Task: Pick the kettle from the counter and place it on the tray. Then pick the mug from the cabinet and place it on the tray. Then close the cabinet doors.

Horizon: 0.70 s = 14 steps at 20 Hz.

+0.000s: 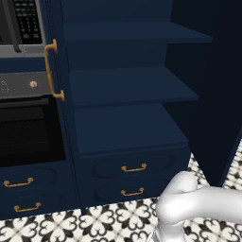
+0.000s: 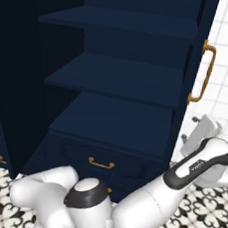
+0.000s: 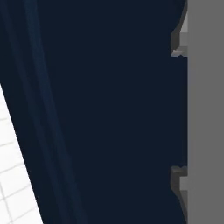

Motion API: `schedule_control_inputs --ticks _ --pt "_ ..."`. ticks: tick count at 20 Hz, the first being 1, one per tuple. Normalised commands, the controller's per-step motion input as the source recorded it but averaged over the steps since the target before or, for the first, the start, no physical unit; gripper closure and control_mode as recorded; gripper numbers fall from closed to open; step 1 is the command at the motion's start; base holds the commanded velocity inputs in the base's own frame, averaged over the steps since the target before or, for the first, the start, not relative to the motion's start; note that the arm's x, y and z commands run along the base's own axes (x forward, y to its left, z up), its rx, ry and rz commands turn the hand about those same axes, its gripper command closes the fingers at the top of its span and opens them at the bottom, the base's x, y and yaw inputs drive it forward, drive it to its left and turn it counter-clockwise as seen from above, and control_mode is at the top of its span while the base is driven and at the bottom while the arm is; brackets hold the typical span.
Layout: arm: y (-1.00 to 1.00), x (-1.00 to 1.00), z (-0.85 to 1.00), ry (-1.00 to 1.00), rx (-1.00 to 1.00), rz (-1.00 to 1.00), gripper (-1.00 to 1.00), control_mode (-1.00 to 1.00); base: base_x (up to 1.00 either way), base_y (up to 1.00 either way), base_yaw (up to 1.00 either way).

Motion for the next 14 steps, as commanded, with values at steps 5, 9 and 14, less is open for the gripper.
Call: schedule_control_inputs --ticks 5,9,14 --pt "0.44 0.11 -0.07 0.00 0.00 0.05 -1.00 -1.00 0.00 0.00 0.00" --pt "0.87 0.19 -0.06 0.02 0.00 0.00 -1.00 -1.00 0.00 0.00 0.00" --pt "1.00 0.28 -0.06 0.03 0.00 0.00 -1.00 -1.00 0.00 0.00 0.00"
